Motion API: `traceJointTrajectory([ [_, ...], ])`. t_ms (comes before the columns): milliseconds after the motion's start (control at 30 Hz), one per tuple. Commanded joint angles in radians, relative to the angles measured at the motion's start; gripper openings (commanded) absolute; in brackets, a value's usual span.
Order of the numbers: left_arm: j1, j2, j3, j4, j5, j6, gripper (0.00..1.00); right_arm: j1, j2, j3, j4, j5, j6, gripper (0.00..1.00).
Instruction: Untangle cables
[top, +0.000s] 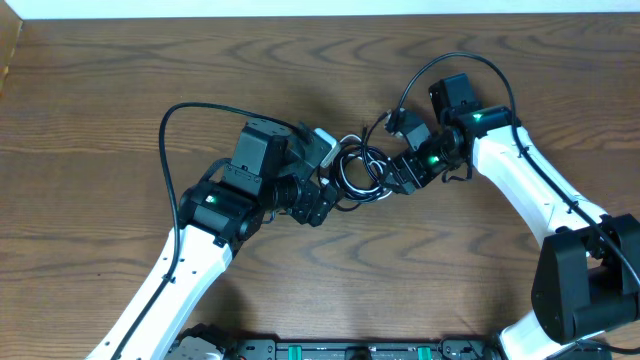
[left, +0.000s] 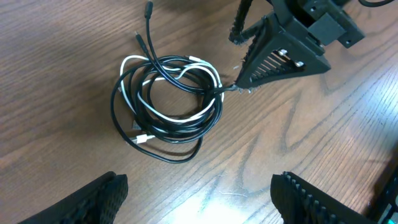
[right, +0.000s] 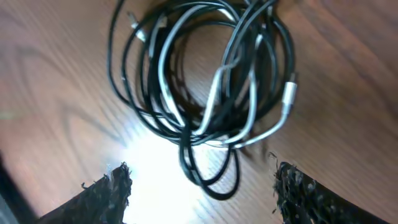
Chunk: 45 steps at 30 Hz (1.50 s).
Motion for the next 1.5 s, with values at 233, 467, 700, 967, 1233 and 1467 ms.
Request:
traceJointTrajectory([
  [233, -0.002, -0.011, 0.000, -0.001, -0.006, 0.013, 0.79, -0.004, 0.000, -0.099, 0.062, 0.024, -0.040, 0.67],
  [467, -0.002, -0.011, 0.000, 0.004, -0.006, 0.013, 0.79, -0.001, 0.000, -0.109, 0.064, -0.029, -0.021, 0.63],
  [700, -0.002, -0.011, 0.000, 0.004, -0.006, 0.013, 0.79, 0.011, 0.000, -0.180, 0.148, -0.030, -0.021, 0.60],
  [967, -0.002, -0.011, 0.000, 0.008, -0.006, 0.013, 0.79, 0.026, 0.009, -0.185, 0.180, -0.045, -0.006, 0.37],
  [1233, -0.002, -0.011, 0.000, 0.007, -0.006, 0.006, 0.79, 0.082, 0.064, -0.185, 0.203, -0.044, 0.006, 0.16],
  [1467, -0.002, -0.011, 0.000, 0.007, -0.006, 0.006, 0.79, 0.082, 0.063, -0.148, 0.249, -0.052, 0.058, 0.01],
])
